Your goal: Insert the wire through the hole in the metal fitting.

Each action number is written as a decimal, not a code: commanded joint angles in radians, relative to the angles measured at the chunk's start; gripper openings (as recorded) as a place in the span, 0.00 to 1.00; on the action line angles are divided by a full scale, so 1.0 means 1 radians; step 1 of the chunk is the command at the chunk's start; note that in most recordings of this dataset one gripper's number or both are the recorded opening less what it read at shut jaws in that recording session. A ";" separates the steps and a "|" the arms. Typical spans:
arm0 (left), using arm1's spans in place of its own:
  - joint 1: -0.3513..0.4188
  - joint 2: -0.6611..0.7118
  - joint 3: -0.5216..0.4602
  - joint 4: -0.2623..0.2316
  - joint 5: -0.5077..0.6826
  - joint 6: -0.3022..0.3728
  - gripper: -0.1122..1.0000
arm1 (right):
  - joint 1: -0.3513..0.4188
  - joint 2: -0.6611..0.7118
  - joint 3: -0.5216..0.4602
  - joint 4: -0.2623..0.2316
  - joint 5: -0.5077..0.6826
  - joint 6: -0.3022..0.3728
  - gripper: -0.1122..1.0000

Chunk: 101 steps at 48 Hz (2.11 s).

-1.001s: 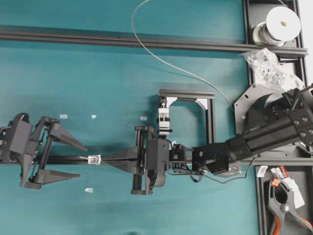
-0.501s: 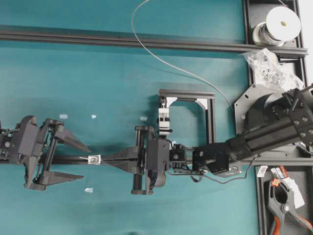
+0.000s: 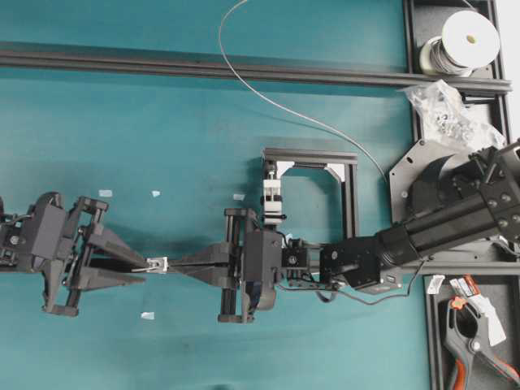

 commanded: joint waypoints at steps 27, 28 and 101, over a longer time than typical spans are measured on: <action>-0.002 -0.035 -0.012 0.002 -0.002 -0.014 0.01 | 0.005 -0.015 -0.018 -0.003 -0.003 0.008 0.10; -0.002 -0.037 -0.011 0.003 0.000 -0.014 0.01 | 0.005 -0.017 -0.018 -0.005 -0.003 0.008 0.10; -0.043 -0.322 0.272 0.003 0.149 -0.014 0.01 | 0.009 -0.055 -0.018 -0.003 0.041 0.014 0.93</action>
